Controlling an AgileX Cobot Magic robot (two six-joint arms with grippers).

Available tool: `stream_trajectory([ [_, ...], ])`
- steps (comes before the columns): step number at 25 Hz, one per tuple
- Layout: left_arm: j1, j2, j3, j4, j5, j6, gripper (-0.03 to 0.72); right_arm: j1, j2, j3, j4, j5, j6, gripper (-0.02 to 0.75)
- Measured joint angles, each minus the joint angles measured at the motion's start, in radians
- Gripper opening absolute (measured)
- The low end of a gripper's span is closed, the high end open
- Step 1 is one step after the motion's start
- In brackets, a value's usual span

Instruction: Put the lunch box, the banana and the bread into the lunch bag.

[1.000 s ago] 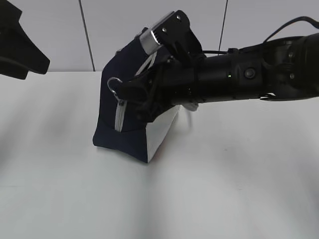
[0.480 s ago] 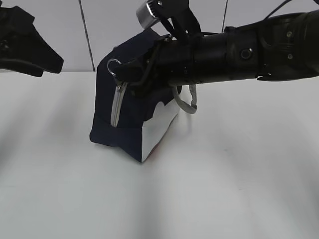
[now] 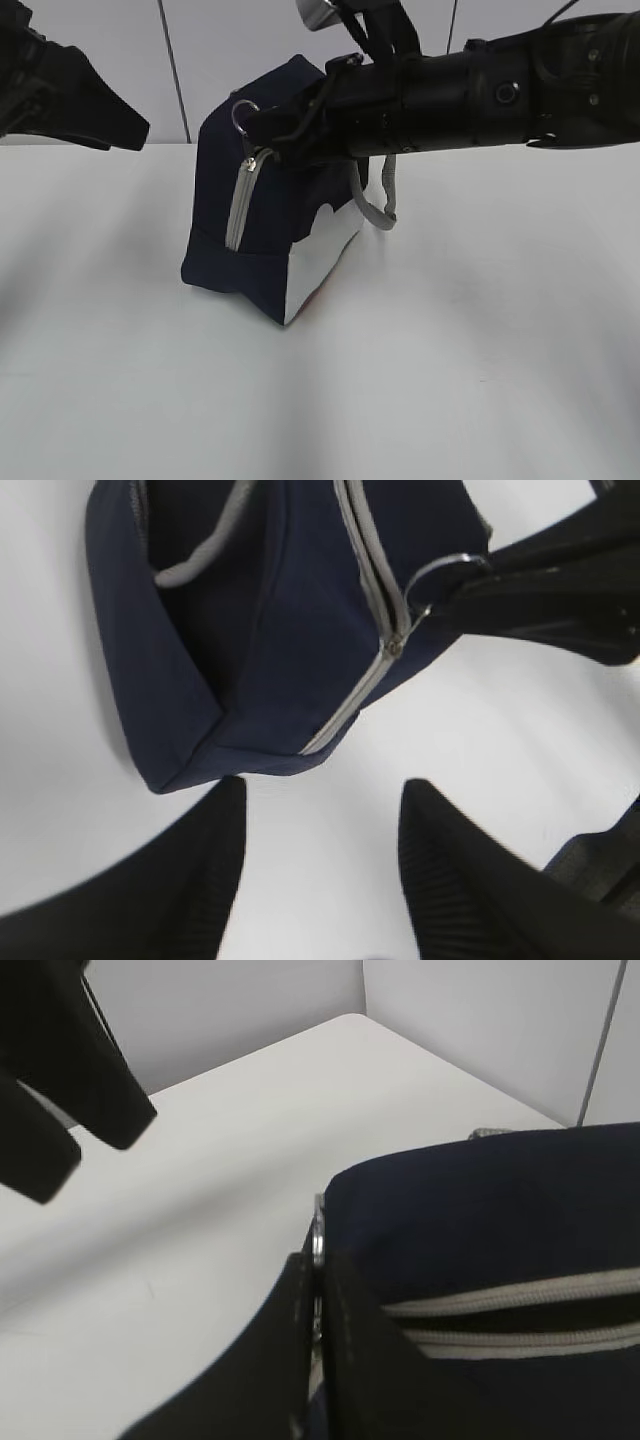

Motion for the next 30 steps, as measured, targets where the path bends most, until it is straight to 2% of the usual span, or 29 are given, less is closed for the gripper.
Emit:
stream_trajectory([
  [6,0.053,0.0,0.099,-0.219,-0.031,0.247,0.361,0.0,0.0,-0.023,-0.002,0.0,0.026,-0.016],
  [11,0.11,0.0,0.133,-0.384,-0.037,0.423,0.361,0.0,0.0,-0.048,-0.007,0.016,0.043,-0.016],
  [17,0.123,0.03,0.137,-0.443,-0.015,0.478,0.361,0.0,0.0,-0.05,-0.008,0.051,0.059,-0.016],
  [30,0.124,0.063,0.137,-0.484,0.004,0.536,0.361,-0.01,-0.02,-0.091,-0.008,0.142,0.096,-0.016],
])
